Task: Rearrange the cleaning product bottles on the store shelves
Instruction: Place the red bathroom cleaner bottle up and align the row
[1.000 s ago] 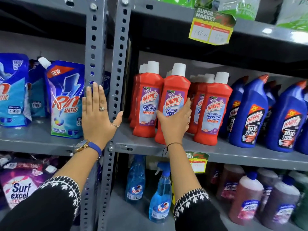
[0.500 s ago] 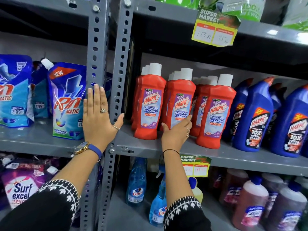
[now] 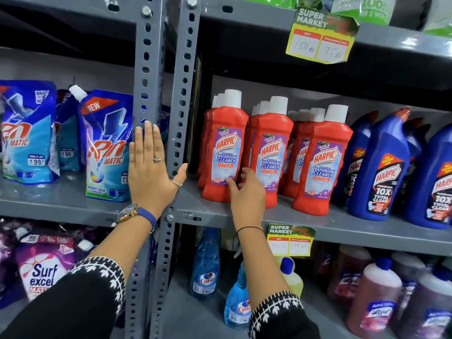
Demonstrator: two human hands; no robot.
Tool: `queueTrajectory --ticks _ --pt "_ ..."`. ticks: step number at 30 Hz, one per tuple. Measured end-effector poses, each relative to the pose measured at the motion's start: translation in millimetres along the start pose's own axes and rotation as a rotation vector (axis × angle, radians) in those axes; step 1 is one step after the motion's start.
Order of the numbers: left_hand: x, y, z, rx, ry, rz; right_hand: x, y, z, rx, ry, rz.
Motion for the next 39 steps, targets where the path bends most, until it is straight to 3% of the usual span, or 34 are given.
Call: queueTrajectory --ticks 4,39 --pt "0.8 -0.1 0.3 0.001 -0.002 -0.006 9.4 5.5 -3.7 0.014 -0.096 0.033" --pt "-0.3 1.5 2.0 -0.002 -0.001 0.023 15.2 8.2 -7.7 0.018 -0.176 -0.072"
Point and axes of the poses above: each hand's wrist, its own z-axis away from the middle knuckle, its own x-axis out of the palm, y = z × x, the point moved 10 cm from there along -z, towards the middle knuckle, and after that the axes turned 4 degrees about -z, right-handed, at the moved point
